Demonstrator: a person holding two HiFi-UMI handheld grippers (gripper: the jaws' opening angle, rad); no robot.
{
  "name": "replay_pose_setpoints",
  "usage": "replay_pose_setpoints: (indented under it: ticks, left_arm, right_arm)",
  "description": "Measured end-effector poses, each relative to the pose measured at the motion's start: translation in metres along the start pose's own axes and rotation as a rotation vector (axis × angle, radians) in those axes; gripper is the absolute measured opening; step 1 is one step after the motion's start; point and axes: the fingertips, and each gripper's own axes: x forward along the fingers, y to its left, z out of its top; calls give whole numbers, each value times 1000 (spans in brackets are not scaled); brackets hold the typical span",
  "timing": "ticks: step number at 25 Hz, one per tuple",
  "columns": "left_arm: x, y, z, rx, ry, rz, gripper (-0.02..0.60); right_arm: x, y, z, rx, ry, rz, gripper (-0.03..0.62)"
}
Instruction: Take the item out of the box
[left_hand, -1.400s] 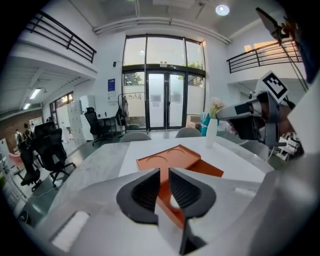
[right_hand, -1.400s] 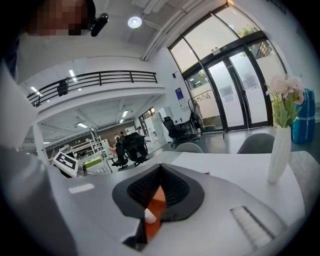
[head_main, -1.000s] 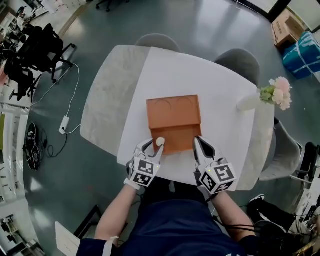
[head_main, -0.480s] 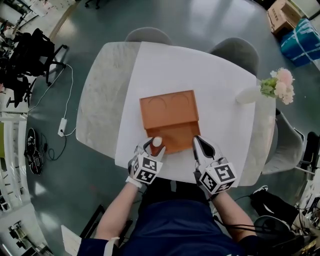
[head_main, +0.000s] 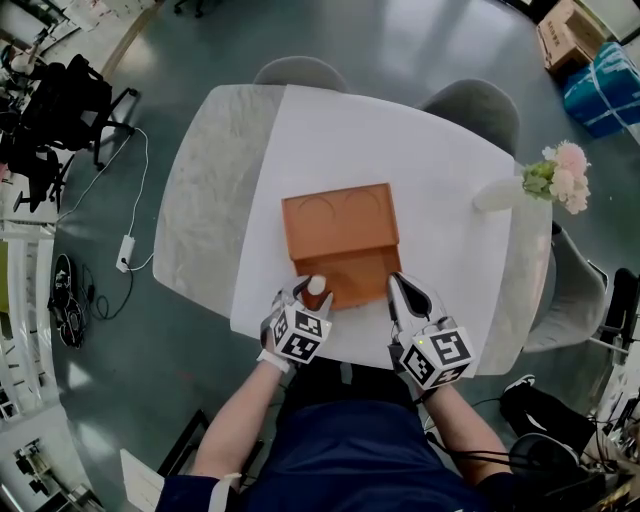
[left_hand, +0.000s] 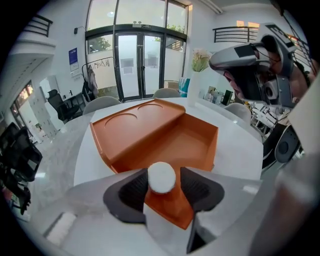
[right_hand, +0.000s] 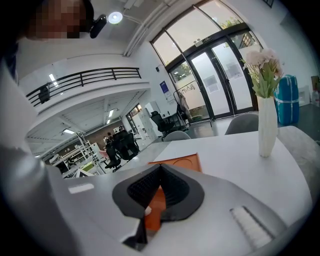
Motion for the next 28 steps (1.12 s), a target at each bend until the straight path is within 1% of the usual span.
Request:
replay_pose_setpoints:
  ticks: [2,7,14,18,22,28]
  left_arm:
    - [-1,2,-1,-3,7,8,170]
    - [-5,3,-2,-8,13,5,169]
    - [-15,-1,5,-11,-22,8,169]
    - [-29,-1,16,-13,-58,19,169]
    - [-48,-1,28,-35,-104,32,169]
    - [-73,7,45,-53,-163,73,169]
  right_arm:
    - [-1,1,1,-1,-2,-4,2]
    - [-5,2,4,3,-9,-12,2]
    - [-12,6,8,-3,-23,-11,2]
    - [-16,12,13,-13,-30,-5,2]
    - [-23,19,20,-28,-38,-3,2]
    - [-27,25,34,-55,-59,7,2]
